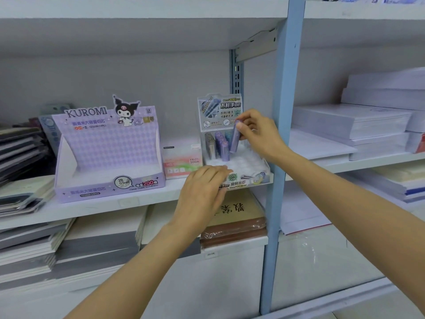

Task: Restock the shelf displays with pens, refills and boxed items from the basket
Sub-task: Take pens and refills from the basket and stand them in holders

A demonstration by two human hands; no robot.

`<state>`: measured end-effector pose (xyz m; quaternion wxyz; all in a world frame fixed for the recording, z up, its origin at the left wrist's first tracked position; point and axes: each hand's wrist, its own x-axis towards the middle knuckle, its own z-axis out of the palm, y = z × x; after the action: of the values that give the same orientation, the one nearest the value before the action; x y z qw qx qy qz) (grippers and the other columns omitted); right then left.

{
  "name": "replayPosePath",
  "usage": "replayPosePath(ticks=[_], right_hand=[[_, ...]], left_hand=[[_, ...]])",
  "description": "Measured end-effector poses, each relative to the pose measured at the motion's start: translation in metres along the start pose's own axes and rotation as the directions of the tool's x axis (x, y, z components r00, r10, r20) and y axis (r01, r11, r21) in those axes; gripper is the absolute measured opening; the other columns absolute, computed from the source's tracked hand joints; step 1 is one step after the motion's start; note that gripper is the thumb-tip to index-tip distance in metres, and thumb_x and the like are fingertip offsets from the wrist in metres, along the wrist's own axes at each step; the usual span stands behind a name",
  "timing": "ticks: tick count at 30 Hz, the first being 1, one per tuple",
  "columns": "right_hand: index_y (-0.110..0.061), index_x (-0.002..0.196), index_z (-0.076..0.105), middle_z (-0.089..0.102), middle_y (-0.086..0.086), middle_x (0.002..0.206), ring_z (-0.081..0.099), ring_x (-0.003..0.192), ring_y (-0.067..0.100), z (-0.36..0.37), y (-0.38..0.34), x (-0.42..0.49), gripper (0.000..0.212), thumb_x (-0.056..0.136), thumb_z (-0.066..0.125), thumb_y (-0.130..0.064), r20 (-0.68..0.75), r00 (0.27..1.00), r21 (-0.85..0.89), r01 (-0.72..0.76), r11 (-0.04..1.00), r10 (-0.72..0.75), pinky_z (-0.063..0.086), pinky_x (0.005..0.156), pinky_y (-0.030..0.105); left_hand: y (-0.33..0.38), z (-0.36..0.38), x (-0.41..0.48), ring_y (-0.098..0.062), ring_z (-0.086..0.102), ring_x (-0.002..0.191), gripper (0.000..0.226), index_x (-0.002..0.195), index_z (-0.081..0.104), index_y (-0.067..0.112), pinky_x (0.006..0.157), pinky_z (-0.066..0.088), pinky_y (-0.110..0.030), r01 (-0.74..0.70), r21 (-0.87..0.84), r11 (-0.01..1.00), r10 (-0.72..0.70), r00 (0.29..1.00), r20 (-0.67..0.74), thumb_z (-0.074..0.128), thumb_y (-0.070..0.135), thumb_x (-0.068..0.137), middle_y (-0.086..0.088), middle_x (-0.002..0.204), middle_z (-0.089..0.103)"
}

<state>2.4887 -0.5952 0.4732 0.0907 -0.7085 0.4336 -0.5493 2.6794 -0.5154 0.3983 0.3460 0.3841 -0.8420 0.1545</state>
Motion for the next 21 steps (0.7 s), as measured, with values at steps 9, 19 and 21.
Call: replayPosePath(ticks=[9,19,21], right_hand=[[-0.008,0.111,0.056,0.06,0.005,0.095,0.062,0.092,0.021,-0.002,-0.007,-0.022,0.014,0.097,0.054,-0.007,0.218,0.974,0.109,0.034,0.993,-0.057,0.057,0.08,0.028],[-0.009,0.103,0.064,0.062,0.001,0.097,0.06,0.09,0.016,0.009,-0.011,-0.035,0.013,0.091,0.064,-0.009,0.198,0.974,-0.162,0.143,0.976,-0.11,0.053,0.083,0.033],[-0.008,0.108,0.066,0.058,0.004,0.107,0.056,0.097,0.017,0.01,-0.012,-0.038,0.018,0.091,0.064,-0.011,0.203,0.976,-0.239,0.127,0.963,-0.078,0.049,0.09,0.036]], left_hand=[[0.001,-0.001,-0.001,-0.029,0.056,0.107,0.031,0.121,0.063,0.007,0.09,0.044,-0.039,0.03,-0.036,0.999,-0.03,1.0,0.001,0.064,0.01,0.09,-0.009,0.115,0.062],[0.005,0.001,0.001,-0.027,0.054,0.108,0.031,0.122,0.061,0.009,0.092,0.042,-0.037,0.04,0.001,0.999,-0.04,0.999,-0.016,0.063,0.01,0.091,-0.007,0.113,0.061],[0.005,0.003,0.0,-0.027,0.052,0.117,0.033,0.123,0.06,0.009,0.099,0.039,-0.038,0.052,-0.024,0.998,-0.052,0.998,-0.024,0.062,0.009,0.09,-0.007,0.118,0.06]])
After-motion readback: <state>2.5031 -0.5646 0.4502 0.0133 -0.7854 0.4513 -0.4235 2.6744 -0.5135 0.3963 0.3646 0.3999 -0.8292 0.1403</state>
